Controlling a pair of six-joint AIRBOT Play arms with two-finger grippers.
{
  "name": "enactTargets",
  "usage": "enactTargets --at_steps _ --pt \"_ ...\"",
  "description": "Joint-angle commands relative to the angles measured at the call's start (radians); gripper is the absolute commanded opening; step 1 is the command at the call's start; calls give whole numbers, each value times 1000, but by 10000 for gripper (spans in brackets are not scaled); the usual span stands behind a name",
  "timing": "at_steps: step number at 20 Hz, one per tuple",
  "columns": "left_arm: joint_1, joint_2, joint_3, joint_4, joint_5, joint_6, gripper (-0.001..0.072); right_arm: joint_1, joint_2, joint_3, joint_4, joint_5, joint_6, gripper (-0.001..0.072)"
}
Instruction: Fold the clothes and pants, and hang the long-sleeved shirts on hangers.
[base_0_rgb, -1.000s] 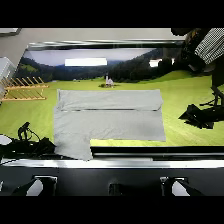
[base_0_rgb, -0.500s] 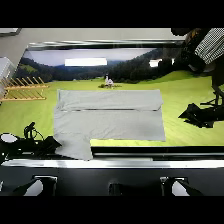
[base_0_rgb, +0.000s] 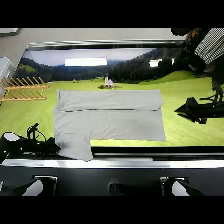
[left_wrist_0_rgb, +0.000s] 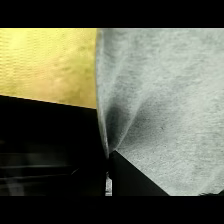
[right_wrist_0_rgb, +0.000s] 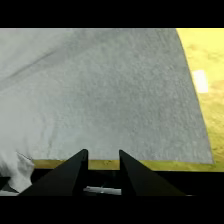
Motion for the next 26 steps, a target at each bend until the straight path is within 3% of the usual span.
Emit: enactTargets --at_steps 1,3,7,13,26 --pt "0 -1 20 -10 -8 11 18 -2 -6 3 32 -63 -32 249" --pt "0 2 44 -10 -8 11 18 -2 -42 2 -105 -43 -68 288" --pt "0 1 109 -10 -9 11 18 -1 -180 -61 -131 -37 -111 381" --pt "0 1 142 -10 -6 11 18 -1 -247 -237 -175 -129 -143 378" --pt "0 1 142 -11 -7 11 18 2 -247 -383 -32 -179 -204 344"
